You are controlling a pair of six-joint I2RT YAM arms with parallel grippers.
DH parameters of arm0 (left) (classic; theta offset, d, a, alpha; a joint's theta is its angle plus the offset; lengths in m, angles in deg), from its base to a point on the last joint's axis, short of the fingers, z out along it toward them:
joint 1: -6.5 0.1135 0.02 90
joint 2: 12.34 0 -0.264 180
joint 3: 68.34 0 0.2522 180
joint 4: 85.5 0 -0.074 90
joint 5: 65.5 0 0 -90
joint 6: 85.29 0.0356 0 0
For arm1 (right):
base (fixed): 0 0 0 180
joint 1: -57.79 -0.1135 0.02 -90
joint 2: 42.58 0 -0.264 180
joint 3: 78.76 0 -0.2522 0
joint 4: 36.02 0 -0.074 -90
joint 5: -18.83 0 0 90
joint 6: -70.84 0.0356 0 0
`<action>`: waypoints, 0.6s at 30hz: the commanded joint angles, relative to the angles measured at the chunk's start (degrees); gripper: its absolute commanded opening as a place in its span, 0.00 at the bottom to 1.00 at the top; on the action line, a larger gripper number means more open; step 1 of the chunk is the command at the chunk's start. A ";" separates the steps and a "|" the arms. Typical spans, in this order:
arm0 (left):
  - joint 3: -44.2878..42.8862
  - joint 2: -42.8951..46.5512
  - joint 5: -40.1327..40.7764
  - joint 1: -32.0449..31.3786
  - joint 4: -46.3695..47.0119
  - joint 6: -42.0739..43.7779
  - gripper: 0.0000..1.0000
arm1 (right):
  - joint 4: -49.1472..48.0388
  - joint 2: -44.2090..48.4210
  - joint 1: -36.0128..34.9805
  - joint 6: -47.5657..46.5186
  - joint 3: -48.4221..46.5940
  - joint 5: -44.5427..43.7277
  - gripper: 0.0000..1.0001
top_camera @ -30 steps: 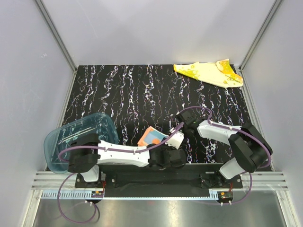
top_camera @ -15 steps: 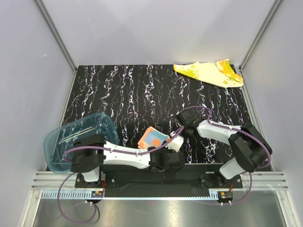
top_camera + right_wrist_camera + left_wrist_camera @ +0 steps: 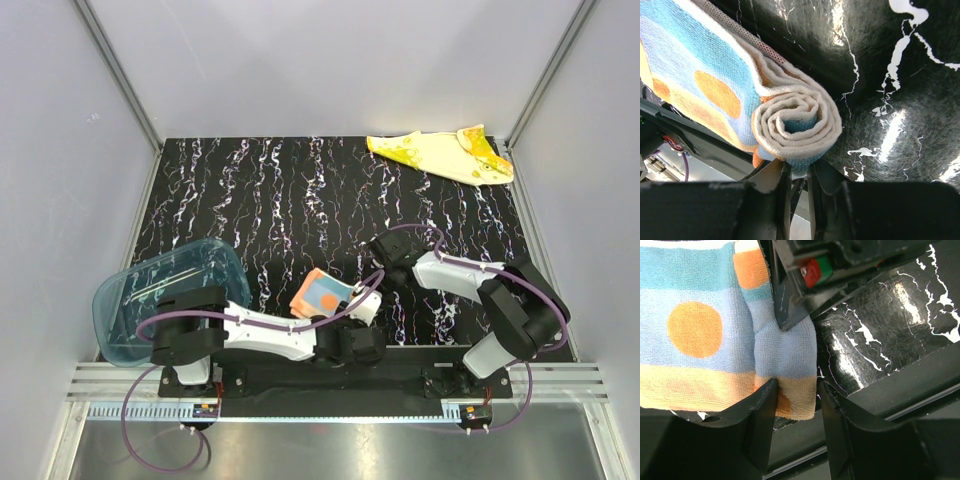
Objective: Roll the towels
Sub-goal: Roll the towel
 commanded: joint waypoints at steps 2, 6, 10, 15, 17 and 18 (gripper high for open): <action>1.74 -2.60 0.04 -1.38 -3.24 -3.77 0.44 | 1.08 -0.94 -0.58 -1.11 -2.15 -1.90 0.14; 2.70 -3.56 0.48 -2.17 -4.73 -5.35 0.39 | 2.39 -1.38 -0.58 -2.51 -3.12 -2.34 0.15; 5.25 -3.48 0.66 -2.35 -5.09 -7.11 0.25 | 3.89 -1.73 -0.58 -3.57 -4.17 -3.30 0.16; 6.92 -2.34 -0.04 -2.35 -4.56 -6.59 0.05 | 4.86 -2.09 0.12 -4.62 -4.79 -3.84 0.18; 7.19 -1.90 -0.30 -2.35 -4.39 -6.06 0.02 | 5.21 -2.26 0.64 -5.41 -4.88 -3.75 0.19; 7.19 -1.37 -0.74 -2.44 -4.04 -5.54 0.00 | 5.21 -2.44 1.43 -5.68 -4.88 -3.66 0.20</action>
